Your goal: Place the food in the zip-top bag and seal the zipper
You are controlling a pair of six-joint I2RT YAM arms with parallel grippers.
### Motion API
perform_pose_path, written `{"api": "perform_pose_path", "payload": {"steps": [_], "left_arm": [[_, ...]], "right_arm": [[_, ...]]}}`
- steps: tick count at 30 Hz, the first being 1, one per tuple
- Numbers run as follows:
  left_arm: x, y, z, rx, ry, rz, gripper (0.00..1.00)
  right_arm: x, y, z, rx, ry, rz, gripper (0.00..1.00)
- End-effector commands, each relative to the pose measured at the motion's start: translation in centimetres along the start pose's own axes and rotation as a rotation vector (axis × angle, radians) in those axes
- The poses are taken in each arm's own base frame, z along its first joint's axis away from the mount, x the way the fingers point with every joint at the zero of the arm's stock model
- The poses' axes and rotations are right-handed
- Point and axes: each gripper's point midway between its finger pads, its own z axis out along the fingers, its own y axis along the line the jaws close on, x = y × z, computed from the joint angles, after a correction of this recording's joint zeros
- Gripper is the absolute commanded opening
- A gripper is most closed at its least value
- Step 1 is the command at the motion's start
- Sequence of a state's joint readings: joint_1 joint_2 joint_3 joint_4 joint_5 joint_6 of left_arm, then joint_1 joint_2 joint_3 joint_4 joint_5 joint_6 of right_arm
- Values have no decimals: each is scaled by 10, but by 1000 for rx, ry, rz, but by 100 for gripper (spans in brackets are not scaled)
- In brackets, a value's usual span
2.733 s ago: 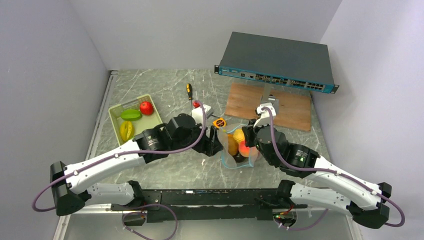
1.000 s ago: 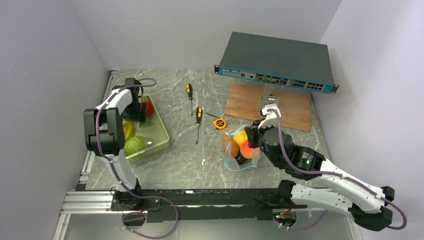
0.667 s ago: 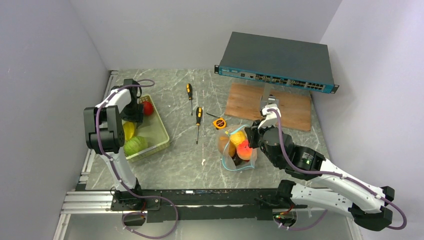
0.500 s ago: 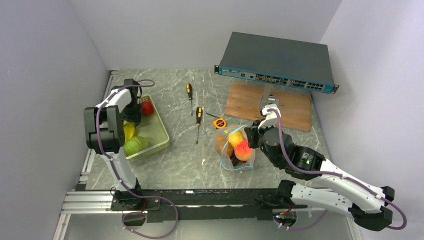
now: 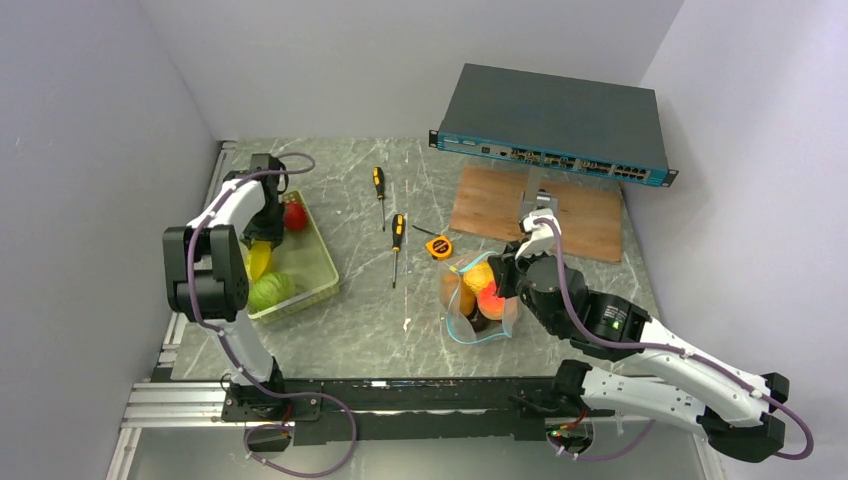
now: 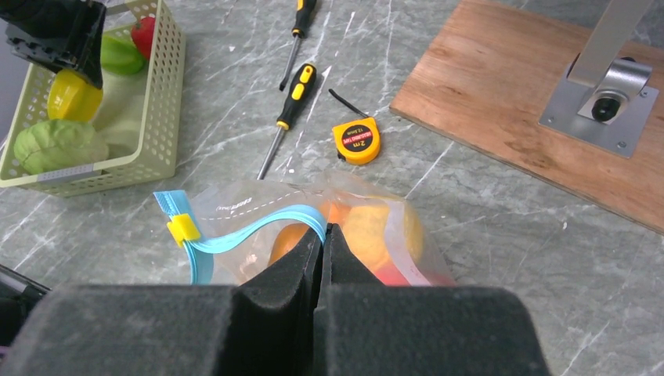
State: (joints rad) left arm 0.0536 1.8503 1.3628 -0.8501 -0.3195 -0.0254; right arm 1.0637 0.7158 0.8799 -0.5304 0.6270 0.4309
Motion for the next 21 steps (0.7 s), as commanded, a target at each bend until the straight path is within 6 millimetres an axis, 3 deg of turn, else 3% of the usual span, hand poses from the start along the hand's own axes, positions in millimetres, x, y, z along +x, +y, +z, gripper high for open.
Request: {"api": "perform_pose_path", "payload": {"steps": [1,8,13,21], "left_arm": [[-10,-10,-43,9,-124,-3,35],[-8,-10,-106,42,-259,-9,34],[-1,-32,-171,294,-409,-43,34],[22,-87,-300,856,-696,-34,33]], "right_arm": [[-12,4,-3,-21,-50,40,0],[-16,9,1,-24,-44,14,0],[-15,13,3,-37,-43,21,0],[-14,19,6,-52,-34,35,0]]}}
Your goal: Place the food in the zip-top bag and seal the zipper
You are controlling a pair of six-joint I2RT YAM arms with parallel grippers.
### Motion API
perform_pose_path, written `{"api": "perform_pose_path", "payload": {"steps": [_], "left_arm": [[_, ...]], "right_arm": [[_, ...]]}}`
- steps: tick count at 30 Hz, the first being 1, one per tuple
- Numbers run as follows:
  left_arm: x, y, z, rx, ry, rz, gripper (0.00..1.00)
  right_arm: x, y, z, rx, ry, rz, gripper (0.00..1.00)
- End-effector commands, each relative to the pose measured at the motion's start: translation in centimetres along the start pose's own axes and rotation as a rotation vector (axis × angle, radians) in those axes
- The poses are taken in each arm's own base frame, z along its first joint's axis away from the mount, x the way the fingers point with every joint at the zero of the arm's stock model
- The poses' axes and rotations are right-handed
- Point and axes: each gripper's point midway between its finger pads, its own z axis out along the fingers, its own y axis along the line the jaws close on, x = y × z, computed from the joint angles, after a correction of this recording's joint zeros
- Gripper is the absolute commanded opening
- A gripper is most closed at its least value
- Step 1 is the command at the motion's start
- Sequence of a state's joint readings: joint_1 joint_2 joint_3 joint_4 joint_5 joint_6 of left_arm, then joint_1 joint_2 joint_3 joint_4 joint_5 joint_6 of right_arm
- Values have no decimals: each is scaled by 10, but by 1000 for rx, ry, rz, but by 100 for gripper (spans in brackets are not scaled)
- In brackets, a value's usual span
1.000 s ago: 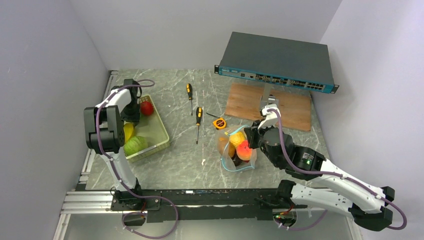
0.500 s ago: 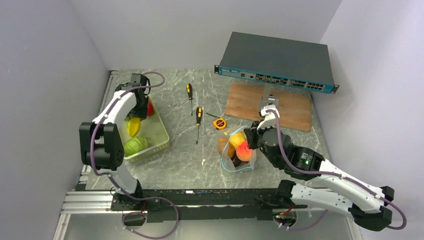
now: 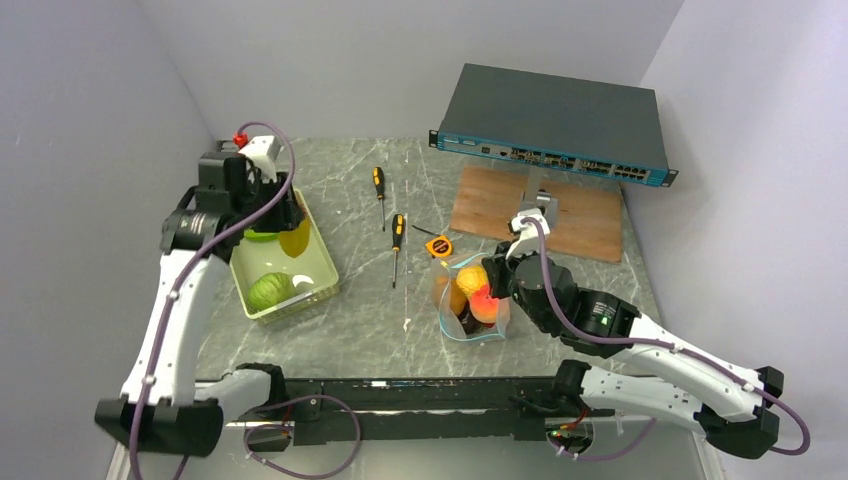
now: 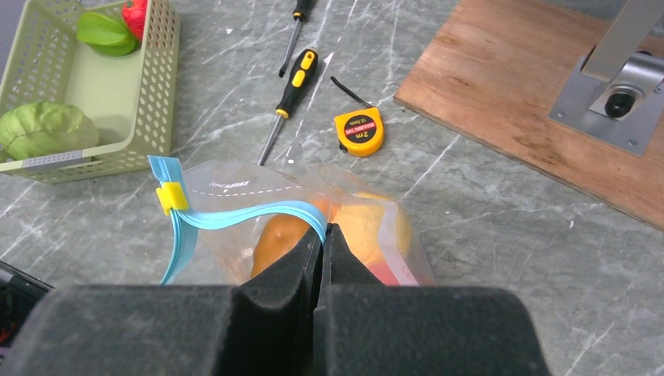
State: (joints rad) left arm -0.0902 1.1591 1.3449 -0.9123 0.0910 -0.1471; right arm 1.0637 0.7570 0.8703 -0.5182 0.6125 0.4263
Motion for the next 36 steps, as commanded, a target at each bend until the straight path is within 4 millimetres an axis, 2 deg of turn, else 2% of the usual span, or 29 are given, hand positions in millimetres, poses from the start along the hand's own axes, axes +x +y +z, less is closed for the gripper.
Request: {"api": "perform_pose_path", "payload": {"steps": [1,5,9,15,22,25,28,34,36], "left_arm": [[-15,-78,-45,400,-118,-60,33],[-12,-123,-77,621,-161,-90,33],[3,-172,-102,840,-160,-95,33],[22,-237,-120,1051,-136,-87,32],[38,-307,-130,1168,-119,6,30],[43,-324,-120,1124,-175,32,30],[49,-338,-119,1107,-256,72,32],[63,-347,-101,1056,-275,68,33],[74,-348,-92,1047,-251,55,34]], "right_arm": [[-24,14,-3,-54,-68,62,0],[-24,17,-1,-55,-59,58,0],[-24,19,2,-52,-50,57,0],[-23,25,4,-67,-45,81,0],[-25,31,5,-88,-43,90,0],[-27,33,4,-106,-50,104,0],[-30,35,2,-117,-57,119,0],[-31,34,-1,-119,-61,130,0],[-32,33,-2,-117,-64,135,0]]}}
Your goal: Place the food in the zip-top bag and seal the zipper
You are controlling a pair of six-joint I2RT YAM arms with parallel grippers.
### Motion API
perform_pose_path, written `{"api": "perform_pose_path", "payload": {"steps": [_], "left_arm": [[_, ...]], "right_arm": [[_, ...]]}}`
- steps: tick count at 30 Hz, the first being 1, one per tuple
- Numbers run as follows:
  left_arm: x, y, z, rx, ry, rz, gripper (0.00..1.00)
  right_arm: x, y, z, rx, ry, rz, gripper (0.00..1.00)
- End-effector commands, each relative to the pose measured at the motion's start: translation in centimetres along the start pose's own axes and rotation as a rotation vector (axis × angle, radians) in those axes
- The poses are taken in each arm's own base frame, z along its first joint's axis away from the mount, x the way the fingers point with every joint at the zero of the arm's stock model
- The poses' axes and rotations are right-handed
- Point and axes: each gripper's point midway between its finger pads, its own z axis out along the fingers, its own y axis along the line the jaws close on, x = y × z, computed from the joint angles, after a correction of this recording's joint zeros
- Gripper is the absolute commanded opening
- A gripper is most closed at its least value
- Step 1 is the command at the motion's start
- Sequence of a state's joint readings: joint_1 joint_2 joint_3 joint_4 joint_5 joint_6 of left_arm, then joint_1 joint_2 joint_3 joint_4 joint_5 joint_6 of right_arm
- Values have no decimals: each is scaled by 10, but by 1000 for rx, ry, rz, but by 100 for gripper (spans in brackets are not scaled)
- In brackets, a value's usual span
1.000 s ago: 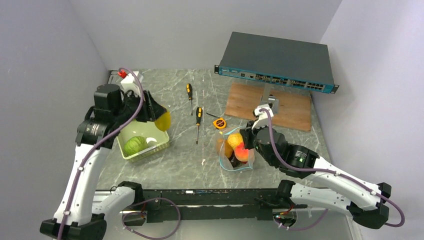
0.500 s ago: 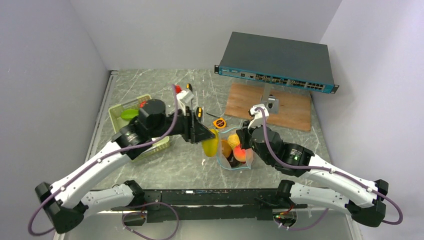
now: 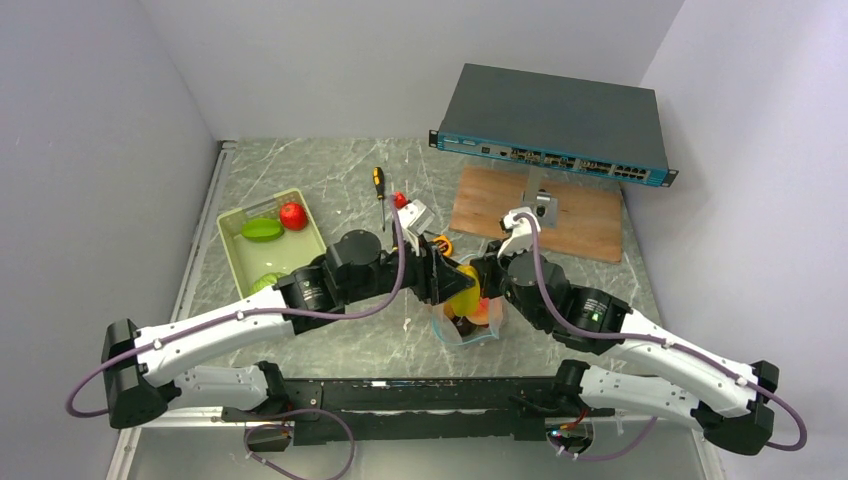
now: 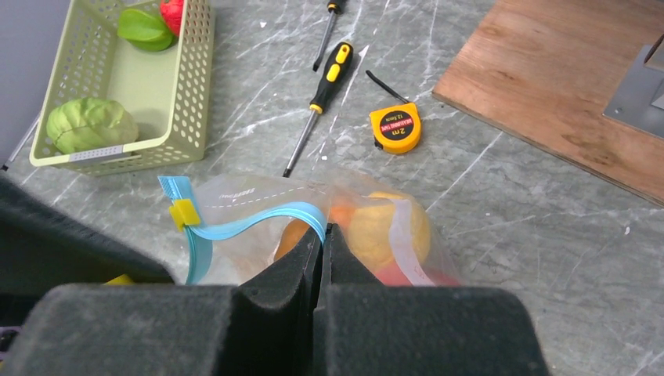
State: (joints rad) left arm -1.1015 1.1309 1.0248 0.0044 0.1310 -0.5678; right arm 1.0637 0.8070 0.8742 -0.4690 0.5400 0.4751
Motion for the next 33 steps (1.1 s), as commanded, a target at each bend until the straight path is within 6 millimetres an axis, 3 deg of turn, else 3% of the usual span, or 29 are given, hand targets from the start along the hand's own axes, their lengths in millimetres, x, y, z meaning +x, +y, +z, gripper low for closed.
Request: {"api": "perform_pose_path", "payload": {"steps": [1,4,8,13,20,27,33], "left_arm": [[-2,13,13,-45,-77,-2,34],[11,21,17,-71,-41,-13,39],[15,25,16,-87,-29,-16,62],[9,25,8,-104,-46,-8,80],[-1,21,-2,-112,-61,5,84],[-21,26,-32,-197,-95,59,87],[-37,61,-78,-385,-148,101,91]], "right_arm": [[-35,13,-11,-55,-97,82,0],[-36,12,-12,-54,-101,87,0],[-35,12,-12,-55,-100,89,0],[-33,11,-12,-54,-96,89,0],[-31,10,-12,-49,-93,87,0],[-28,9,-10,-44,-86,82,0],[-26,8,-9,-42,-84,80,0]]}}
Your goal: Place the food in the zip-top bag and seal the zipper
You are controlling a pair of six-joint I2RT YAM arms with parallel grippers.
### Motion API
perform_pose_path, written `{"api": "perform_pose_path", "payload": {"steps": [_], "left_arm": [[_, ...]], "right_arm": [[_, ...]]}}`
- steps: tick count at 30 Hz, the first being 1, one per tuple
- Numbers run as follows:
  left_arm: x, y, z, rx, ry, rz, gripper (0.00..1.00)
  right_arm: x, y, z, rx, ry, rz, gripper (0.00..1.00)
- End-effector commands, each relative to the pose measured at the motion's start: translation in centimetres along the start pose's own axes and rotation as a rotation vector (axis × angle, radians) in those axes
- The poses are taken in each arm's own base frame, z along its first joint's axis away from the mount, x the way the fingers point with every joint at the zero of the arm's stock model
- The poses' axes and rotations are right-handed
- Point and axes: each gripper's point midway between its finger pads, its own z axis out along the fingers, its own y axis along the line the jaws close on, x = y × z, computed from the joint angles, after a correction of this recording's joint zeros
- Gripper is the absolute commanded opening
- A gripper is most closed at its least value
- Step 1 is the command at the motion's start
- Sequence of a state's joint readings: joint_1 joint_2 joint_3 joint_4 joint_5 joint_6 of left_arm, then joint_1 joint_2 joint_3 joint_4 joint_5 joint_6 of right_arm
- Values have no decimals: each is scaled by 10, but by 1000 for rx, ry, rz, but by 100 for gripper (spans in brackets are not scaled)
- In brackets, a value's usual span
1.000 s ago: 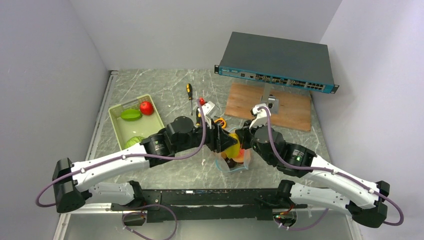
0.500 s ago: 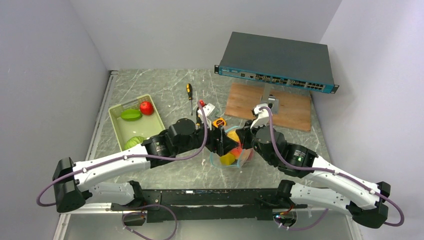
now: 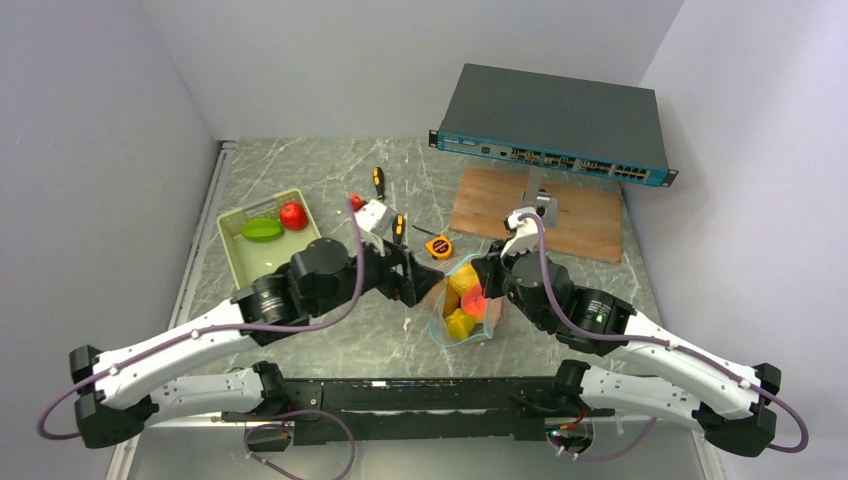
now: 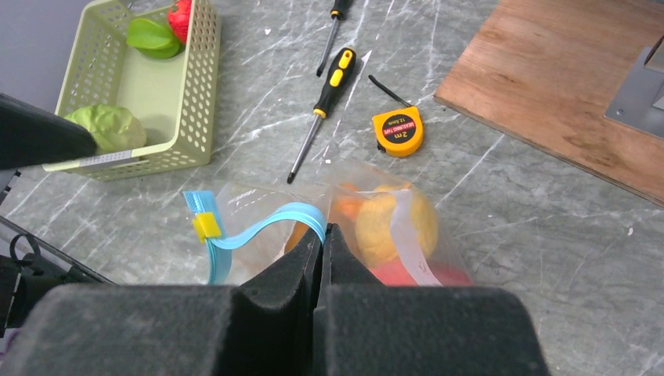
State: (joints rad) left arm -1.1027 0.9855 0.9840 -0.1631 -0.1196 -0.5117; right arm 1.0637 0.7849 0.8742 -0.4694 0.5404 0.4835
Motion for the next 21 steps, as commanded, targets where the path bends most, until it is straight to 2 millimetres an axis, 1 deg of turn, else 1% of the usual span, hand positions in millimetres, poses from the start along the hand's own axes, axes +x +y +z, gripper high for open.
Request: {"api": "perform_pose_path", "payload": {"steps": [1,7,9,12,14,17,18,19,20,21], "left_arm": [[-30,40,-35,-181,-93,35,92],[-31,115,-80,-440,-168,-21,99],[-29,141,-96,-536,-184,-41,100],[-26,176,-113,-675,-185,-48,100],[-23,197,-119,-752,-174,-45,100],[-18,228,-123,-843,-144,-66,100],[-17,241,-126,-877,-139,-84,100],[-14,250,-124,-890,-128,-100,100],[-12,265,-127,-927,-125,-133,100],[-10,276,-127,-943,-124,-166,100]], "right_arm": [[-20,9,-4,-33,-65,59,0],[-19,7,-4,-25,-65,57,0],[-18,6,-4,-23,-63,54,0],[-17,5,-3,-17,-62,50,0],[-16,5,-3,-18,-60,49,0],[-16,6,-2,-22,-56,44,0],[-15,6,-2,-21,-54,41,0],[-15,6,-2,-19,-52,40,0],[-14,6,-1,-19,-50,37,0],[-15,6,-1,-17,-50,35,0]]}}
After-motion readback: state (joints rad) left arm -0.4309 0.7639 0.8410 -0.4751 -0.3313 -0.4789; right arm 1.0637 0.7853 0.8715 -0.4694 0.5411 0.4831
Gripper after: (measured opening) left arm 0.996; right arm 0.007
